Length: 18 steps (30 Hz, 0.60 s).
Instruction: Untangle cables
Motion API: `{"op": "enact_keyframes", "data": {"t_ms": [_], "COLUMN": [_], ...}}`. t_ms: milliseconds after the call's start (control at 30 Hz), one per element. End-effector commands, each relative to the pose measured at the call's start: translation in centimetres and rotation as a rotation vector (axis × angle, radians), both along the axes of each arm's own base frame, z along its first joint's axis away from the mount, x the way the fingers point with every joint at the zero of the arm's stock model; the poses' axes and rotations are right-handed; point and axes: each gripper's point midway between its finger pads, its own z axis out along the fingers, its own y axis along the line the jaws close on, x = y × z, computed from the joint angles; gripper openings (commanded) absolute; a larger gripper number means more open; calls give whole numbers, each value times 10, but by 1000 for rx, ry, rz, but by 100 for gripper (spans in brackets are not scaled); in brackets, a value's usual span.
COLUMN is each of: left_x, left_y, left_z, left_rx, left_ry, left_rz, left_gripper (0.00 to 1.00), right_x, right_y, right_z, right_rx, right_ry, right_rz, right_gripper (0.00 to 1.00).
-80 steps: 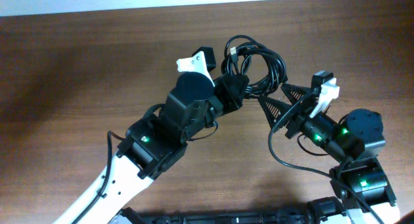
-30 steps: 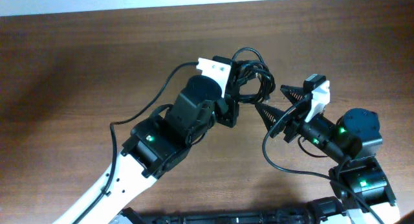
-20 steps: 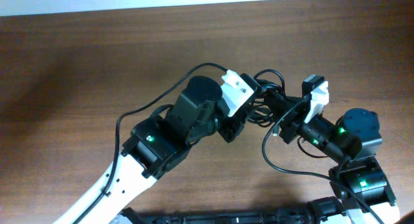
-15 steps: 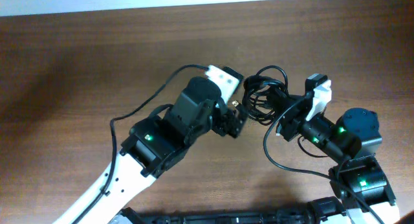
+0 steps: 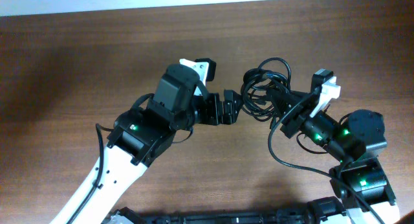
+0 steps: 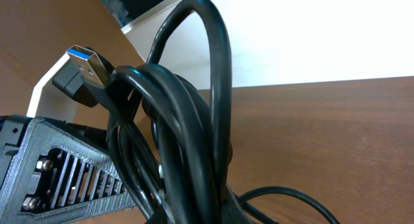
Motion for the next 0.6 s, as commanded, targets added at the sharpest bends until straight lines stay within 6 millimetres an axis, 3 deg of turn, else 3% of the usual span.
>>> {"op": "enact_keyframes", "data": {"t_ms": [0,233,367,400,467,567], "left_x": [-9,-13,-9,-5,6,12], "left_y": [-8,-17,-19,-18,-6,9], "left_z": [12,21,27,28,18,-3], "left_rx": [-55,-104,-123,-116,-76,5], "left_ry": [6,0,-31,-43,-18,29], "left_rz": [-51,-98,-98,-80,31,124], "left_gripper": [99,100,84,72,61,59], "right_x": [-8,-20,-24,-24,-25,-25], "right_y": [7,18,22,22,22,22], "right_z": [12,27,31,31,31,33], "right_rx": [40,74,77,77,77,78], "right_ry": [-11,-58,-77,-77,-77,-85], "right_rz": [51,151,186,187,189,190], "right_gripper": [4,4,4,4,4,4]}}
